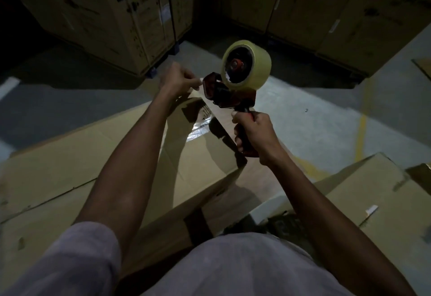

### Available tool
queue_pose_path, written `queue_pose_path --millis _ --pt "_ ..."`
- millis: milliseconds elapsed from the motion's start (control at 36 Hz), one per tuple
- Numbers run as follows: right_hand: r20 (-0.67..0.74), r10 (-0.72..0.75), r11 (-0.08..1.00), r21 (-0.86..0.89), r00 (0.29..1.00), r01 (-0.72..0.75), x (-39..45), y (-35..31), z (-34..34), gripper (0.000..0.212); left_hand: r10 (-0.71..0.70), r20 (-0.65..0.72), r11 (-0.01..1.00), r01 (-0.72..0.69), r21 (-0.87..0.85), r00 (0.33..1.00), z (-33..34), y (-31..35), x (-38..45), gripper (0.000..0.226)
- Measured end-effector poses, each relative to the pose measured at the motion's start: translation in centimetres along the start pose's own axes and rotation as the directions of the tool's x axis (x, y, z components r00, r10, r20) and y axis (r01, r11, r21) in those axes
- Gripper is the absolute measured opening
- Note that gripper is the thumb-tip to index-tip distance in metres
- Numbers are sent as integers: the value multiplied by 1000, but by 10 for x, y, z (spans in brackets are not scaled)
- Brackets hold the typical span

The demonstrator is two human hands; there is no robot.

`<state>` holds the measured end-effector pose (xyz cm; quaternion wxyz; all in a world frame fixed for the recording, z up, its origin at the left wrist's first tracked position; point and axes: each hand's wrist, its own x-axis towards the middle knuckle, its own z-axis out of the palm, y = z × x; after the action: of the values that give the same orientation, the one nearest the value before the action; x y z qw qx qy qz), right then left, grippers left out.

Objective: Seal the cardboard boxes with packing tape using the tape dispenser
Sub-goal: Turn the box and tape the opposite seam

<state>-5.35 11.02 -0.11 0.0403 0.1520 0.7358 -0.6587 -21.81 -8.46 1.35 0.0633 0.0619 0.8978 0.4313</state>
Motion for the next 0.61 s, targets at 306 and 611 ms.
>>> queue_pose_path --millis 306,611 --pt "9 108 984 143 994 -108 18 13 13 25 -88 -5 974 85 -210 996 20 -39 23 16" --pt "13 136 976 169 991 -136 29 20 21 25 -90 -31 976 82 -203 995 26 -56 40 26"
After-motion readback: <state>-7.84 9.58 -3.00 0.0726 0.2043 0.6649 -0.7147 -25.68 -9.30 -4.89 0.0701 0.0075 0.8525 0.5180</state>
